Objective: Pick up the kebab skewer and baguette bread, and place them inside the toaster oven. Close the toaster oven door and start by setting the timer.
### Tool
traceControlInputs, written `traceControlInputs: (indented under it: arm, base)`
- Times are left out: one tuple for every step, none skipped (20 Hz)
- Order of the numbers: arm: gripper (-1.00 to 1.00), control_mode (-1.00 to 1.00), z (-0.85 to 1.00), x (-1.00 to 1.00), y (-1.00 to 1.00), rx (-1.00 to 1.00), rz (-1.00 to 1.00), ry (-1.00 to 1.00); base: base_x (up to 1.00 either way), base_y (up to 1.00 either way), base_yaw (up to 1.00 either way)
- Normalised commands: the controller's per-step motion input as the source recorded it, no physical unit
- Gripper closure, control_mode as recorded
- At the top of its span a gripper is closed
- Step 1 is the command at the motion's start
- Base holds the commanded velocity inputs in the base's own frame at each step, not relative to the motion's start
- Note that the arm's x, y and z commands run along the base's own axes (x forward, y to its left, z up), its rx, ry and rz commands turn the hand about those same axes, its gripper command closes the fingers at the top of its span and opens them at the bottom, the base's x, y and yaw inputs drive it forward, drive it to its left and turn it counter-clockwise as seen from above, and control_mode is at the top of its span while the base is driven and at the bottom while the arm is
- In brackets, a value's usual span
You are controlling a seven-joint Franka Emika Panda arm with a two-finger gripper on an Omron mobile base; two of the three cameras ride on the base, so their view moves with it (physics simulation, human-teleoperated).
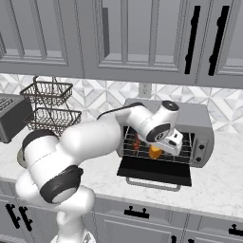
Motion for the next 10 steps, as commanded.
traceControlInputs:
  arm:
    - [-1.0, -1.0, 0.14, -0.66, -0.04, 0.0, -0.07, -0.03]
    - [-1.0, -1.0, 0.04, -0.84, 0.0, 0.0, -0.07, 0.0]
    - [-1.0, -1.0, 0.0, -1.0, 0.01, 0.0, -0.06, 0.0]
    - [-1.0, -1.0, 0.0, -1.0, 0.04, 0.0, -0.09, 0.0]
    - [-1.0, -1.0, 0.0, -0.94, 0.0, 0.0, -0.12, 0.0]
    - [-1.0, -1.0, 0.0, -0.8, 0.0, 0.0, -0.14, 0.0]
    - [-1.0, -1.0, 0.0, -0.71, 0.0, 0.0, -0.16, 0.0]
    - [-1.0, -1.0, 0.0, -0.62, 0.0, 0.0, -0.19, 0.01]
    - [-1.0, -1.0, -0.16, -0.51, 0.12, 0.0, -0.21, 0.05]
    - [-1.0, -1.0, -0.32, -0.36, 0.21, 0.0, -0.23, 0.08]
  base:
    - [0.0, 0.0, 0.0]
    - [0.0, 0.0, 0.0]
    - [0.0, 0.0, 0.0]
    - [0.0, 0.0, 0.0]
    - [0.0, 0.0, 0.0]
    - [0.0, 0.0, 0.0]
    - [0.0, 0.0, 0.0]
    - [0.0, 0.0, 0.0]
    - [0.0, 0.0, 0.0]
    - [0.0, 0.0, 0.0]
